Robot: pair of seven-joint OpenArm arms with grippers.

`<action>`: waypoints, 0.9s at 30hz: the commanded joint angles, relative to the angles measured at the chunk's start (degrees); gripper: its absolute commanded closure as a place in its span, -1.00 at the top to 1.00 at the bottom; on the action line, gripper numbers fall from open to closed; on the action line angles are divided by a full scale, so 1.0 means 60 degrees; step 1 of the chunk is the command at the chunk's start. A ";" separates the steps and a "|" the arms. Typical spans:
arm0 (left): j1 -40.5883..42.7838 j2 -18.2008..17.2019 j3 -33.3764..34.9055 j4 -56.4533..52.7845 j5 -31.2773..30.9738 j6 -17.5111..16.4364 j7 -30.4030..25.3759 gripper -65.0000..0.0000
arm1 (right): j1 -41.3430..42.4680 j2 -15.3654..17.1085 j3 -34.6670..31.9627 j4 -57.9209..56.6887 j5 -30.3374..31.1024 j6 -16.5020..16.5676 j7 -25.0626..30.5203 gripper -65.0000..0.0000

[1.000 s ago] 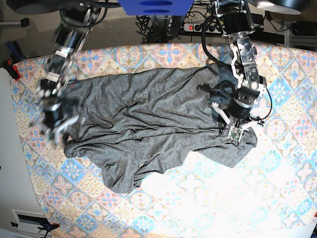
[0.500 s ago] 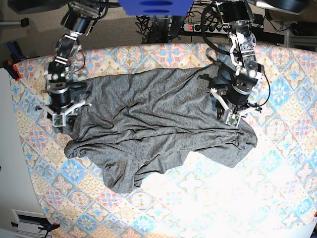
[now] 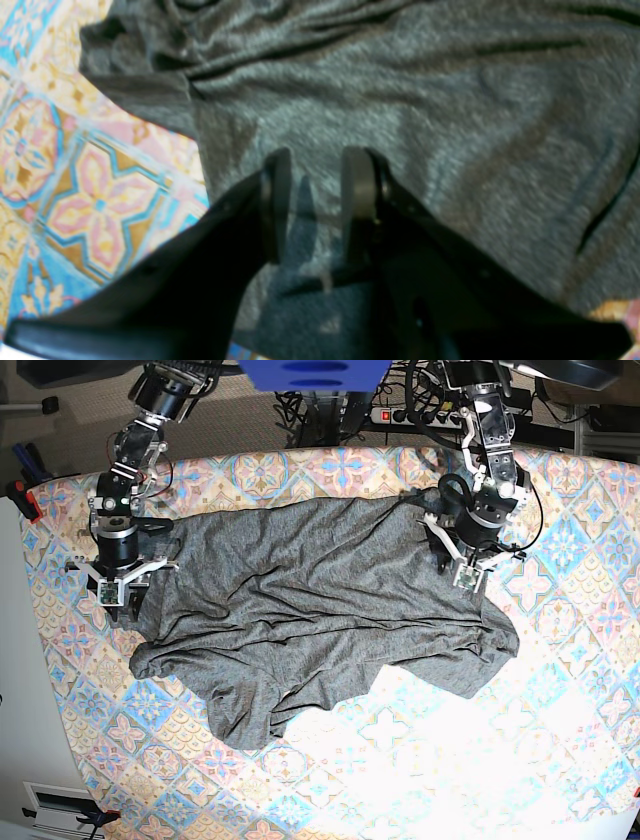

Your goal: Layout the t-shirt on the table in an organized manner, then fold the t-shirt properly

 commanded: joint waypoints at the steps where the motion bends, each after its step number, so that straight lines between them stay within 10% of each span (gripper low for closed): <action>1: -0.0060 0.0112 0.0012 0.0151 -0.0070 0.0023 -0.0213 -0.48 | 0.0076 0.0063 0.0036 0.0188 0.0089 0.0014 0.0205 -0.44; 27: 0.0555 0.0229 0.0143 0.0180 -0.0070 0.0008 -0.0213 -0.48 | -0.0583 0.0033 0.0007 0.0540 0.0074 0.0014 0.0161 -0.44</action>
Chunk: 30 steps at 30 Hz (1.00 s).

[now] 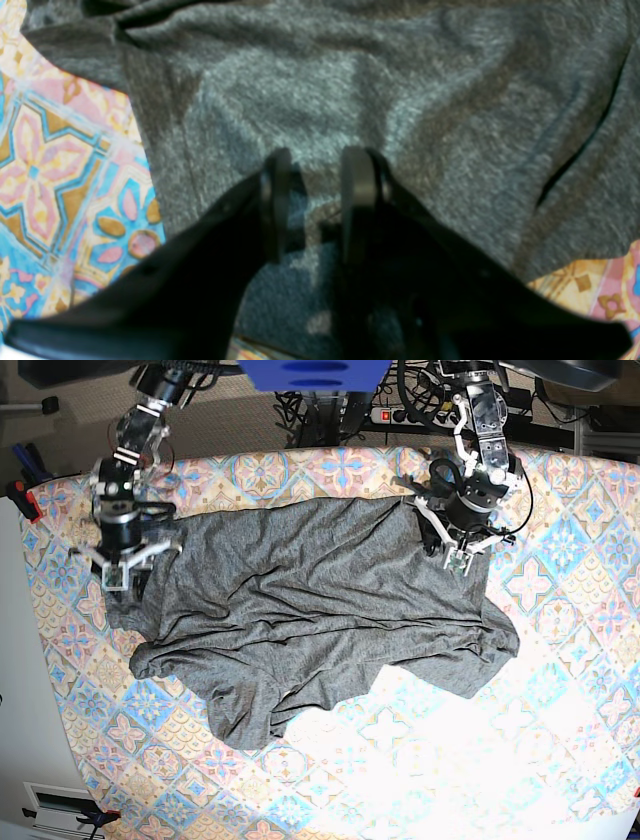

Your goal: Layout the t-shirt on the table in an organized manner, then fold the t-shirt properly

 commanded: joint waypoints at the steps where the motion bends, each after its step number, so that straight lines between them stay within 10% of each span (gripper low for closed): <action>1: 0.0002 -0.0015 -0.0002 0.0176 -0.0070 0.0030 -0.0180 -0.48 | 0.0182 0.0081 0.0018 0.0201 0.0081 -0.0055 0.0383 -0.44; 30: 0.0544 -0.0030 0.0642 0.0176 -0.0070 0.0030 -0.0180 -0.48 | -0.0346 -0.0081 0.0003 0.0802 0.0081 -0.0055 0.0412 -0.44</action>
